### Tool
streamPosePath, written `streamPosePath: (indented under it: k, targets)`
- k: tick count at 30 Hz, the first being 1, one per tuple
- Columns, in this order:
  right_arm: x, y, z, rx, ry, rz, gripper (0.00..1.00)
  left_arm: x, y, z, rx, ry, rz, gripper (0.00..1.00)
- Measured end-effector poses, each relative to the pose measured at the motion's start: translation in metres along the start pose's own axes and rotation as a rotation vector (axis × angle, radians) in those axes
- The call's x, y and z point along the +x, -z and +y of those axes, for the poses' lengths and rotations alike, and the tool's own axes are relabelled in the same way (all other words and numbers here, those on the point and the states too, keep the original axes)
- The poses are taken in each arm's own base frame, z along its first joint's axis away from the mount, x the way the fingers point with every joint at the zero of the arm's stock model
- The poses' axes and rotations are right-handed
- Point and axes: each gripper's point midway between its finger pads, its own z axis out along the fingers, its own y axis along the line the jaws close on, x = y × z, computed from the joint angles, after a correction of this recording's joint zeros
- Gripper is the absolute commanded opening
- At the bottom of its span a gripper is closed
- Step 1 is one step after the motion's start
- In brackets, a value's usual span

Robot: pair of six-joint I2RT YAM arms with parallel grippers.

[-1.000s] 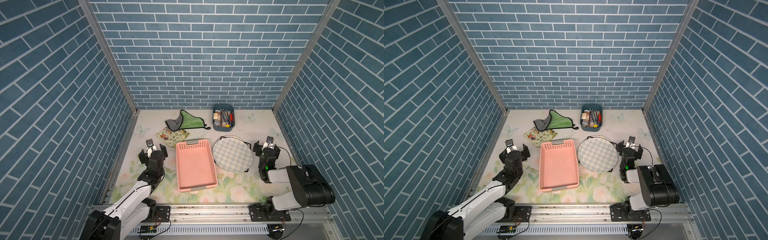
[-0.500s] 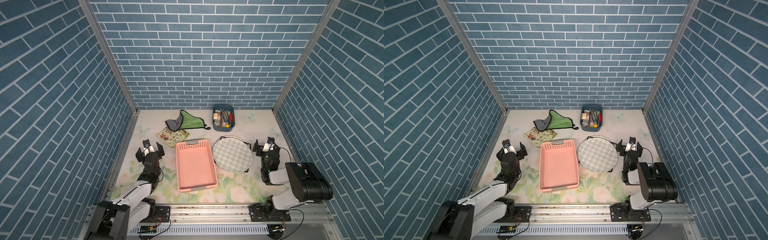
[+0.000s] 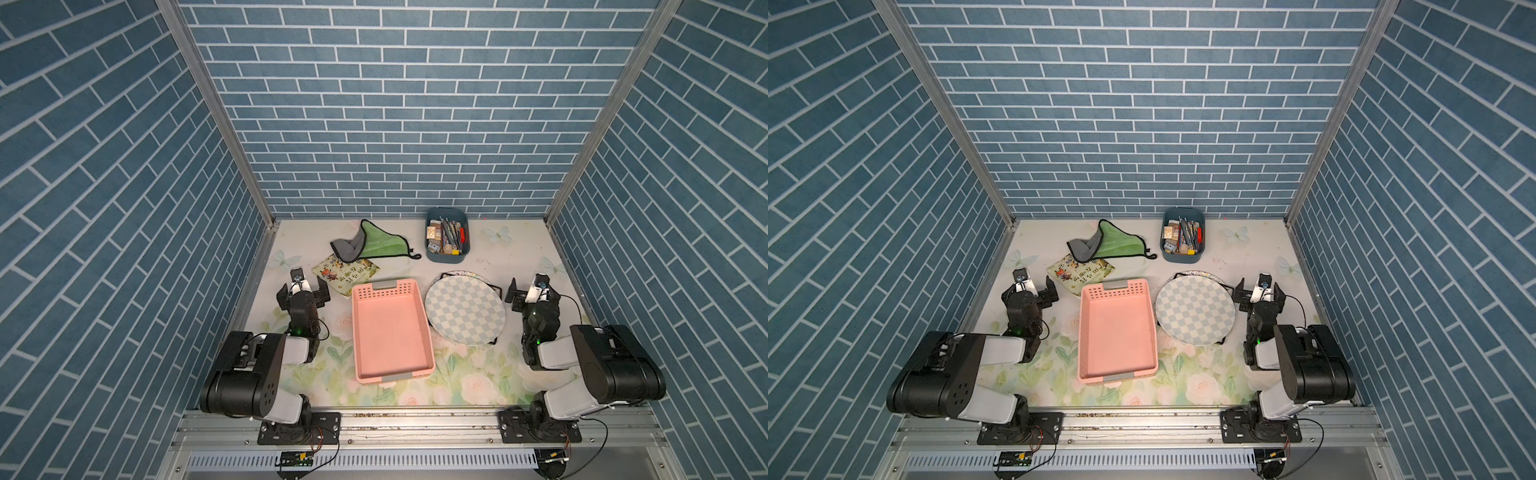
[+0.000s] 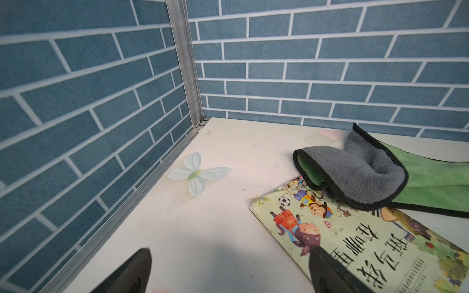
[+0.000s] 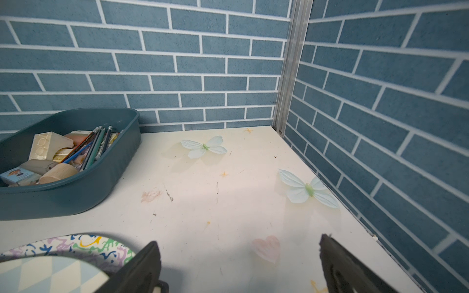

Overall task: Wipe the wet plate dry
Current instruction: Reset both arms

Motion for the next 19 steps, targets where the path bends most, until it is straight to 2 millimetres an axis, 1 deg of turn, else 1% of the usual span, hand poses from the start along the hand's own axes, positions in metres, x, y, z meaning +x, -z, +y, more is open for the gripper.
streamPosePath:
  k: [2, 6, 11, 19]
  targets:
    - [0.0, 0.0, 0.0, 0.0, 0.0, 0.0, 0.99, -0.002, 0.004, -0.001, 0.022, 0.014, -0.034, 1.0]
    - [0.0, 0.0, 0.0, 0.0, 0.0, 0.0, 1.0, 0.008, 0.009, -0.004, 0.06, 0.01, -0.03, 1.0]
    - [0.0, 0.0, 0.0, 0.0, 0.0, -0.001, 0.99, -0.001, 0.01, -0.008, 0.082, 0.021, -0.068, 1.0]
    - [0.0, 0.0, 0.0, 0.0, -0.001, -0.001, 1.0, -0.005, 0.011, -0.011, 0.104, 0.025, -0.082, 1.0]
